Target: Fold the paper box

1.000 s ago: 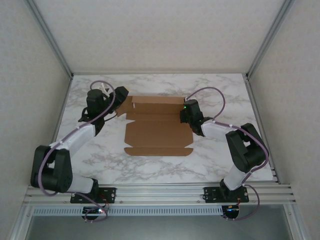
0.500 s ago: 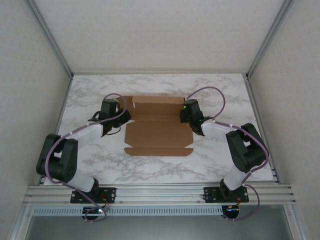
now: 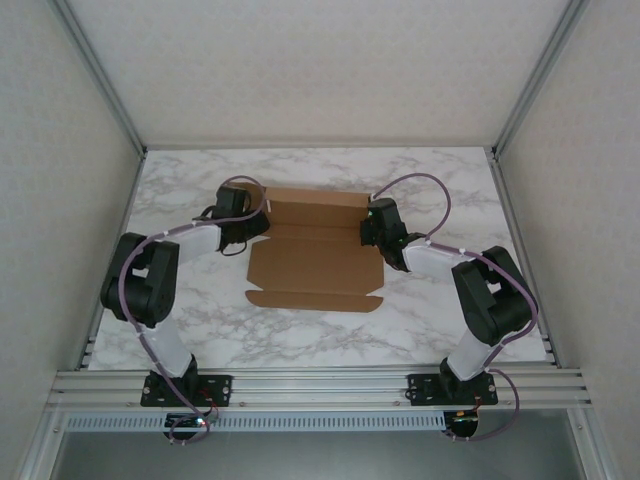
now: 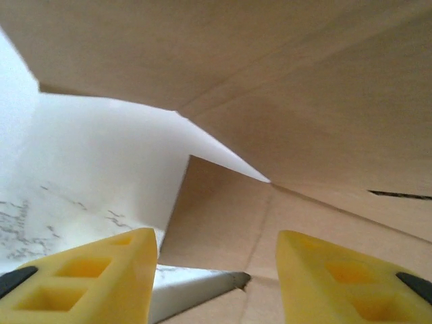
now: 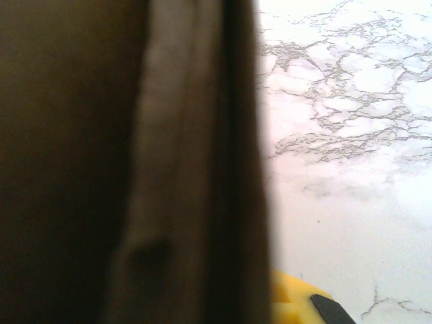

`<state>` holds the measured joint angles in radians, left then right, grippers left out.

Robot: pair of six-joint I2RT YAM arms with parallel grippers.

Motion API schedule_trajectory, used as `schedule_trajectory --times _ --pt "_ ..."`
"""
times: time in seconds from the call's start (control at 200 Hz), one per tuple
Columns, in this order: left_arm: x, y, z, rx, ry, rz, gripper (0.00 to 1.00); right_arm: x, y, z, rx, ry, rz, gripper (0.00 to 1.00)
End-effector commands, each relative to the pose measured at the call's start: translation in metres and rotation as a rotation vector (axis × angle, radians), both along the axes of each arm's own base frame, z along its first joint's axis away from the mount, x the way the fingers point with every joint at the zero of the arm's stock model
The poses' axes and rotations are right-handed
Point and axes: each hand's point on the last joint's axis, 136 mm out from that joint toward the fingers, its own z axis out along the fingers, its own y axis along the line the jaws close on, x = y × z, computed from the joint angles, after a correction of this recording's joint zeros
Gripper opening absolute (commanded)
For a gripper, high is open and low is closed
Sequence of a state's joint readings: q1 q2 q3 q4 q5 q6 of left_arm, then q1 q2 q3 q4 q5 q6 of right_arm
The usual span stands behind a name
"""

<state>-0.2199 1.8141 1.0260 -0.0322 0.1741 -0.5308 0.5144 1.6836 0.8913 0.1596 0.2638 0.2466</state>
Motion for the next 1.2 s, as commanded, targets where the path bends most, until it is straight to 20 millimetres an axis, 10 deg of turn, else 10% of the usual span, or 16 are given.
schedule_trajectory --times 0.0,0.355,0.946,1.197 --pt "0.007 0.013 -0.006 0.094 0.012 0.002 0.5 -0.019 -0.008 -0.036 -0.06 0.131 0.028 0.07" --pt "0.02 -0.005 -0.019 0.05 -0.029 -0.086 0.48 -0.02 -0.002 -0.035 -0.035 0.137 0.043 0.07" --pt "0.01 -0.036 0.033 -0.135 -0.262 -0.199 0.35 -0.02 0.0 -0.038 -0.036 0.15 0.055 0.06" --pt "-0.003 -0.069 0.018 -0.207 -0.203 -0.291 0.39 -0.019 0.002 -0.041 -0.031 0.158 0.058 0.06"
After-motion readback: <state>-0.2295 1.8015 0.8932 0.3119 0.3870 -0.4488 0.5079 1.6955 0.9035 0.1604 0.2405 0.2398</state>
